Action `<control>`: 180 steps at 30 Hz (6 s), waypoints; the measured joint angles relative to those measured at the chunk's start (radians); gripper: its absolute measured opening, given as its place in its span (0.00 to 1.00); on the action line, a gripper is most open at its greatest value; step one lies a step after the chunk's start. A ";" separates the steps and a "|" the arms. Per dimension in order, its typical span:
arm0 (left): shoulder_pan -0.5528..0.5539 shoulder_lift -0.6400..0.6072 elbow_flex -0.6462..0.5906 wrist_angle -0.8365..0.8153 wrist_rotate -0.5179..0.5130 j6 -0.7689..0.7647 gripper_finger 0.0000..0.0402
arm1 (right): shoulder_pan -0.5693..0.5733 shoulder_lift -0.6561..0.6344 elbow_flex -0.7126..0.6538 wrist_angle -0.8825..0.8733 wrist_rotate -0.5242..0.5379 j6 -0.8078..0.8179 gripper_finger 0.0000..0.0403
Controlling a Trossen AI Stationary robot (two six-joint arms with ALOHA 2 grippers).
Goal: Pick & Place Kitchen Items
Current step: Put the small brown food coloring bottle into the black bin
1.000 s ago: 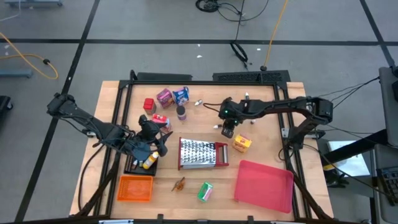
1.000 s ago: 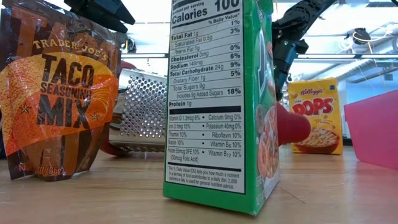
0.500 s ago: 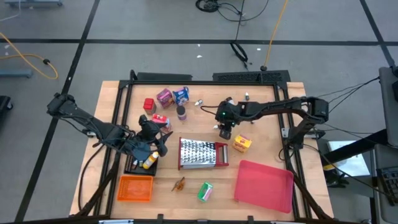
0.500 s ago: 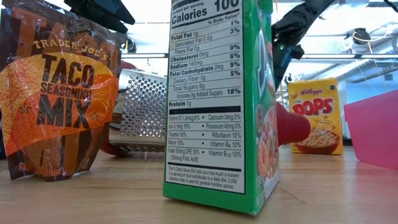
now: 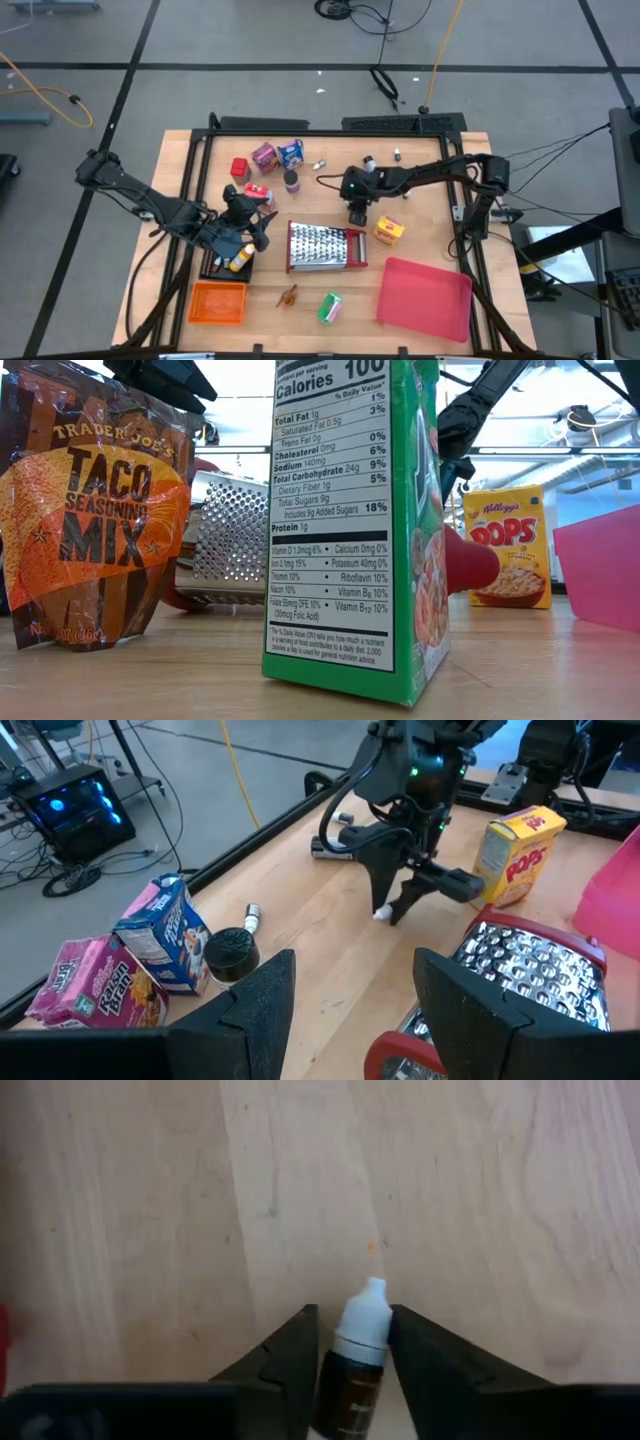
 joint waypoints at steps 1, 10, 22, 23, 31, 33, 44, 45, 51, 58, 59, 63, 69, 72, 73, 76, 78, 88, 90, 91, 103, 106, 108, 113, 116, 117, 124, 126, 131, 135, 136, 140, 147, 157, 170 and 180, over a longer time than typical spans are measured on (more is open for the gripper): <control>0.000 0.000 0.000 0.001 -0.001 0.000 0.52 | 0.000 0.001 0.000 -0.005 0.001 0.001 0.24; 0.001 0.000 0.000 0.002 -0.001 -0.008 0.52 | 0.002 -0.082 -0.007 -0.033 0.047 0.037 0.14; 0.024 0.018 0.000 0.194 -0.001 0.132 0.52 | 0.059 -0.343 -0.006 0.032 0.048 0.065 0.14; 0.029 0.024 0.000 0.222 -0.001 0.159 0.52 | 0.069 -0.363 -0.006 0.043 0.048 0.065 0.14; 0.091 0.105 0.000 0.471 0.052 0.341 0.52 | 0.164 -0.491 -0.006 0.188 0.047 0.067 0.14; 0.112 0.126 0.000 0.528 0.111 0.379 0.52 | 0.192 -0.510 -0.006 0.226 0.047 0.054 0.14; 0.214 0.216 0.000 0.780 0.334 0.496 0.52 | 0.311 -0.547 -0.005 0.399 0.047 -0.026 0.14; 0.220 0.224 0.000 0.801 0.363 0.503 0.52 | 0.318 -0.547 -0.005 0.417 0.047 -0.031 0.14; 0.241 0.281 0.000 0.928 0.515 0.552 0.52 | 0.335 -0.547 -0.005 0.466 0.047 -0.065 0.14; 0.247 0.323 0.000 1.031 0.550 0.590 0.52 | 0.339 -0.547 -0.005 0.505 0.046 -0.067 0.14; 0.247 0.323 0.000 1.038 0.550 0.593 0.52 | 0.340 -0.547 -0.005 0.506 0.046 -0.067 0.14; 0.253 0.321 0.000 1.065 0.555 0.598 0.52 | 0.342 -0.546 -0.005 0.514 0.044 -0.067 0.14; 0.266 0.321 0.000 1.119 0.609 0.617 0.52 | 0.343 -0.519 -0.005 0.555 0.032 -0.072 0.14; 0.269 0.322 0.000 1.112 0.614 0.617 0.52 | 0.343 -0.511 -0.004 0.559 0.020 -0.074 0.14; 0.269 0.322 0.000 1.114 0.614 0.617 0.52 | 0.343 -0.511 -0.004 0.566 0.021 -0.074 0.14; 0.269 0.322 0.000 1.114 0.614 0.616 0.52 | 0.343 -0.514 -0.004 0.584 0.020 -0.074 0.14; 0.269 0.322 0.000 1.108 0.629 0.616 0.52 | 0.343 -0.513 -0.004 0.587 0.019 -0.074 0.14; 0.270 0.322 0.000 1.125 0.636 0.613 0.52 | 0.339 -0.513 -0.004 0.606 0.020 -0.075 0.14; 0.270 0.322 0.000 1.123 0.636 0.613 0.52 | 0.339 -0.513 -0.004 0.605 0.020 -0.074 0.14; 0.270 0.322 0.000 1.125 0.636 0.614 0.52 | 0.339 -0.513 -0.004 0.605 0.020 -0.074 0.14; 0.298 0.425 0.000 1.250 0.708 0.592 0.51 | 0.339 -0.513 -0.004 0.598 0.017 -0.066 0.14; 0.304 0.423 0.000 1.261 0.708 0.594 0.51 | 0.340 -0.513 -0.004 0.585 0.017 -0.063 0.14; 0.305 0.419 0.000 1.265 0.708 0.594 0.51 | 0.340 -0.513 -0.004 0.581 0.017 -0.063 0.14; 0.304 0.417 0.000 1.260 0.723 0.594 0.51 | 0.340 -0.513 -0.004 0.578 0.017 -0.063 0.14; 0.304 0.417 0.000 1.258 0.724 0.594 0.50 | 0.340 -0.513 -0.004 0.579 0.017 -0.064 0.14; 0.304 0.417 0.000 1.258 0.725 0.595 0.49 | 0.340 -0.513 -0.004 0.578 0.017 -0.064 0.14; 0.305 0.417 0.000 1.253 0.736 0.611 0.24 | 0.340 -0.497 -0.004 0.578 0.013 -0.063 0.14; 0.305 0.417 0.000 1.253 0.752 0.622 0.16 | 0.339 -0.483 -0.004 0.590 0.015 -0.056 0.14; 0.305 0.416 -0.002 1.247 0.771 0.628 0.11 | 0.339 -0.475 -0.004 0.598 0.011 -0.054 0.19; 0.306 0.416 -0.001 1.236 0.780 0.624 0.11 | 0.339 -0.481 -0.005 0.600 0.014 -0.055 0.23; 0.307 0.416 0.000 1.231 0.779 0.624 0.11 | 0.339 -0.485 -0.005 0.597 0.018 -0.056 0.24; 0.307 0.416 0.001 1.214 0.776 0.618 0.11 | 0.338 -0.496 -0.005 0.590 0.030 -0.053 0.27; 0.294 0.355 0.001 1.012 0.723 0.577 0.11 | 0.339 -0.536 -0.006 0.503 0.141 -0.056 0.32; 0.137 0.118 0.001 0.398 0.470 0.299 0.11 | 0.332 -0.603 -0.005 0.324 0.160 -0.062 0.35; -0.141 -0.046 0.001 -0.280 0.445 -0.503 0.11 | 0.288 -0.609 -0.005 0.230 0.160 -0.021 0.35; -0.304 -0.045 0.001 -0.500 0.617 -0.916 0.11 | 0.278 -0.609 -0.005 0.225 0.160 -0.019 0.35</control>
